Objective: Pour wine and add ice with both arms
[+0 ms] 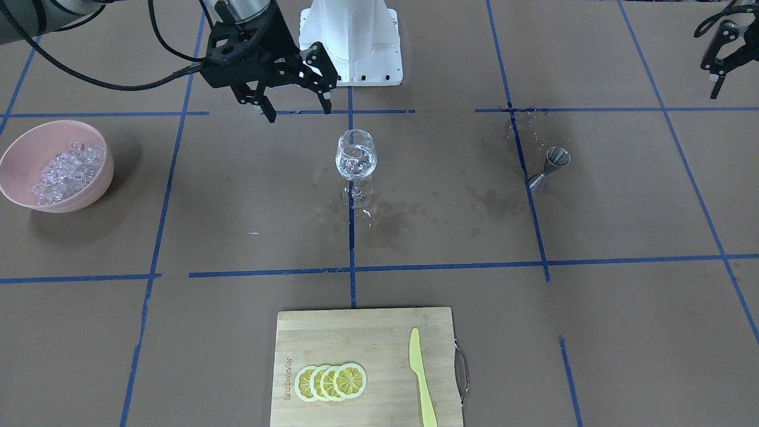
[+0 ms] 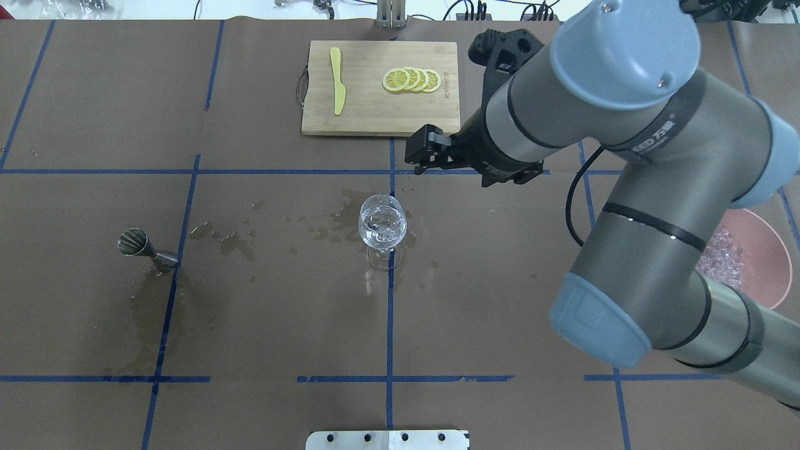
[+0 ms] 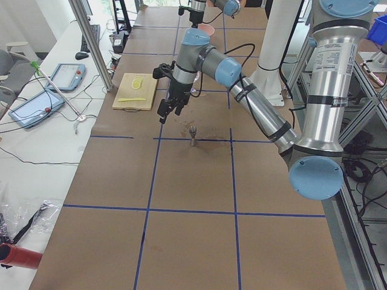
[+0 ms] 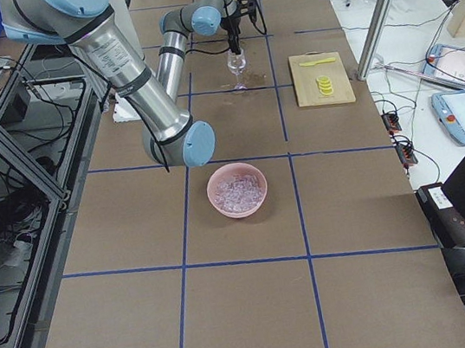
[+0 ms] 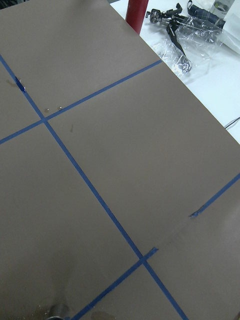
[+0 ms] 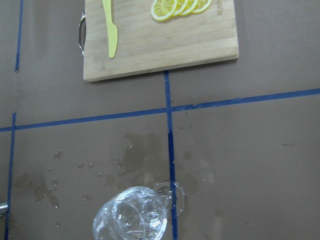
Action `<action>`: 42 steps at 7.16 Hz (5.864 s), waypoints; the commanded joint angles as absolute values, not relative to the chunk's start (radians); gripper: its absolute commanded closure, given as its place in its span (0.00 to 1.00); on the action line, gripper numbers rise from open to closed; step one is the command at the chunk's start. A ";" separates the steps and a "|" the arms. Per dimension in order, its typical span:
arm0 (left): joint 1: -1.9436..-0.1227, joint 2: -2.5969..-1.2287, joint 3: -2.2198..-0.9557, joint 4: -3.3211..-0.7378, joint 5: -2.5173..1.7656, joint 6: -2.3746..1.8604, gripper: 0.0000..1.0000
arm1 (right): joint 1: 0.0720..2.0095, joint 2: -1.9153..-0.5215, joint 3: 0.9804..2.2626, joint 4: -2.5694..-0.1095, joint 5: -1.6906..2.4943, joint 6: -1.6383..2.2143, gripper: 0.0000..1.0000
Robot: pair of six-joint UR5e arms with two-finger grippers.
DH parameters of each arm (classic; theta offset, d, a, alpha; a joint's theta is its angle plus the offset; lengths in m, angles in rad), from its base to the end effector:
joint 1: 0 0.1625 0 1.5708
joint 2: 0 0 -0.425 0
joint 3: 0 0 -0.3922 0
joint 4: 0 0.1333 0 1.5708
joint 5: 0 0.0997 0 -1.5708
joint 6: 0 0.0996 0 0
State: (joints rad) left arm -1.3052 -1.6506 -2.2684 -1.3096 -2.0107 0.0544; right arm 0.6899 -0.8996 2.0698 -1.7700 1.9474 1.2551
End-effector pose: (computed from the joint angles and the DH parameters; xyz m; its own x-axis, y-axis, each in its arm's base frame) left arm 0.0290 -0.4529 0.3402 0.8043 0.4853 -0.3430 -0.2724 0.8140 0.5130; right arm -0.3627 -0.4246 0.1041 0.5249 0.0588 0.8491 -0.2049 0.9770 0.0590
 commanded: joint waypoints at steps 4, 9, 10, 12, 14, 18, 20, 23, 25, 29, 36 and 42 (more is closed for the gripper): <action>-1.479 -1.651 -1.990 -1.402 -2.224 0.052 0.00 | 1.053 -1.059 2.080 -2.048 2.094 0.528 0.00; -1.571 -1.641 -1.808 -1.406 -2.296 0.063 0.00 | 1.418 -1.302 1.846 -2.036 2.280 -0.134 0.00; -1.574 -1.629 -1.787 -1.404 -2.307 0.092 0.00 | 1.475 -1.319 1.800 -2.034 2.302 -0.225 0.00; -1.575 -1.577 -1.778 -1.422 -2.309 0.109 0.00 | 1.534 -1.360 1.686 -1.985 2.307 -0.311 0.00; -1.575 -1.565 -1.764 -1.424 -2.309 0.109 0.00 | 1.534 -1.406 1.677 -1.886 2.299 -0.279 0.00; -1.574 -1.537 -1.750 -1.428 -2.307 0.121 0.00 | 1.554 -1.522 1.583 -1.609 2.302 -0.106 0.00; -1.574 -1.528 -1.744 -1.448 -2.310 0.112 0.00 | 1.577 -1.546 1.583 -1.583 2.380 -0.104 0.00; -1.574 -1.528 -1.744 -1.451 -2.399 -0.046 0.00 | 1.582 -1.543 1.583 -1.582 2.385 -0.103 0.00; -1.574 -1.528 -1.733 -1.532 -2.385 -0.041 0.00 | 1.588 -1.542 1.583 -1.582 2.385 -0.103 0.00; -1.572 -1.509 -1.603 -1.700 -2.382 -0.040 0.00 | 1.589 -1.542 1.588 -1.582 2.388 -0.095 0.00; -1.572 -1.509 -1.640 -1.689 -2.382 -0.040 0.00 | 1.589 -1.546 1.575 -1.582 2.384 -0.094 0.00; -1.572 -1.511 -1.637 -1.689 -2.382 -0.040 0.00 | 1.589 -1.545 1.577 -1.582 2.382 -0.095 0.00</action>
State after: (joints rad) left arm -1.5723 -1.5100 -1.6368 -1.6889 -2.3826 -0.0399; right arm 1.5892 -1.5453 1.5771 -1.5815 2.3834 -0.0940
